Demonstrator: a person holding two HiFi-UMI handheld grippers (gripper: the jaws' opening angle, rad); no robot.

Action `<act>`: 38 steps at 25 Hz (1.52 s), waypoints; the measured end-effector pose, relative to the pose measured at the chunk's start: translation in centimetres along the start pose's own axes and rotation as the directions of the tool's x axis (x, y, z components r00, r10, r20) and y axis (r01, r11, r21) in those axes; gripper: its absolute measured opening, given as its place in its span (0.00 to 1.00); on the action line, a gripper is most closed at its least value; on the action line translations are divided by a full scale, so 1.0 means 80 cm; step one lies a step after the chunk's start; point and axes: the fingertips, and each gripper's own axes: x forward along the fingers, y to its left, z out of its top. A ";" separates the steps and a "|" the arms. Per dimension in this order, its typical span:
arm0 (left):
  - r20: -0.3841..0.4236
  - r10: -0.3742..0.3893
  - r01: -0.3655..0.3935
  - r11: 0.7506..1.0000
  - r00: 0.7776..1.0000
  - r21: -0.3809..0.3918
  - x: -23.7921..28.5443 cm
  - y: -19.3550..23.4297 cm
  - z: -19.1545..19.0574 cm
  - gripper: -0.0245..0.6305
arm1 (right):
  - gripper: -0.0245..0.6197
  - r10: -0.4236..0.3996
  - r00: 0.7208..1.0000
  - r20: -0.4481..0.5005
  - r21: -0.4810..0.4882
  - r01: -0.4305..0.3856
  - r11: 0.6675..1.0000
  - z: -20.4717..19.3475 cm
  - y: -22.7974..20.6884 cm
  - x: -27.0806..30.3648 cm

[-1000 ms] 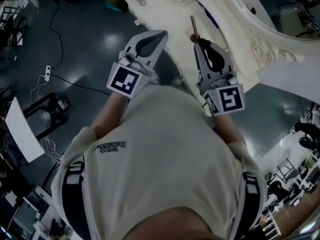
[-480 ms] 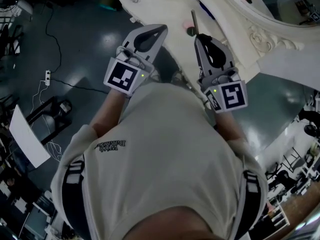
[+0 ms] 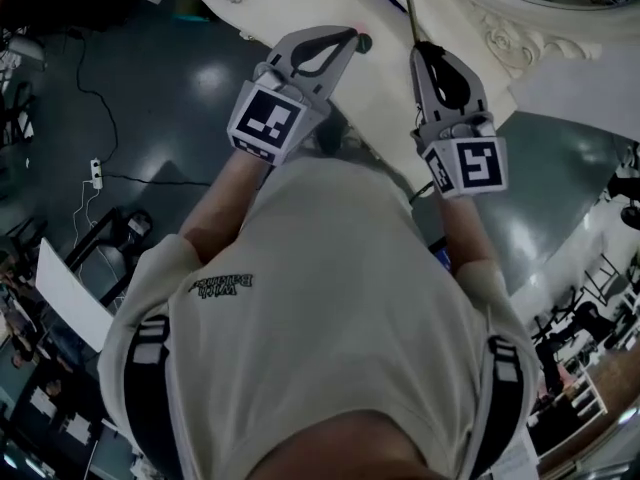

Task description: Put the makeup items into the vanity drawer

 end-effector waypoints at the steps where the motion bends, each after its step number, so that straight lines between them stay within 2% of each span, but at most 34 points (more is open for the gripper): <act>1: -0.009 -0.018 0.018 1.000 1.000 -0.002 0.011 -0.005 -0.004 0.06 | 0.09 -0.020 1.000 -0.014 -0.010 0.020 1.000 -0.007 -0.009 -0.001; 7: -0.072 -0.119 0.118 0.993 0.990 -0.027 0.085 -0.038 -0.034 0.06 | 0.09 -0.107 0.989 -0.106 -0.004 0.107 0.994 -0.060 -0.073 -0.014; 13: -0.178 -0.191 0.181 0.981 0.965 -0.071 0.139 -0.058 -0.096 0.06 | 0.09 -0.139 0.967 -0.214 0.045 0.152 0.987 -0.130 -0.111 -0.020; 16: -0.220 -0.223 0.206 0.974 0.950 -0.099 0.162 -0.064 -0.126 0.06 | 0.09 -0.137 0.953 -0.269 0.071 0.161 0.984 -0.167 -0.126 -0.019; 22: -0.329 -0.267 0.258 0.964 0.906 -0.072 0.195 -0.079 -0.193 0.06 | 0.09 -0.112 0.920 -0.376 0.090 0.156 0.984 -0.242 -0.143 -0.011; 33: -0.438 -0.319 0.274 0.947 0.840 -0.165 0.223 -0.096 -0.282 0.06 | 0.09 -0.059 0.867 -0.494 0.102 0.125 0.987 -0.336 -0.150 -0.008; 38: -0.470 -0.324 0.268 0.946 0.821 -0.184 0.222 -0.100 -0.308 0.06 | 0.09 -0.036 0.839 -0.543 0.111 0.114 0.987 -0.362 -0.147 -0.008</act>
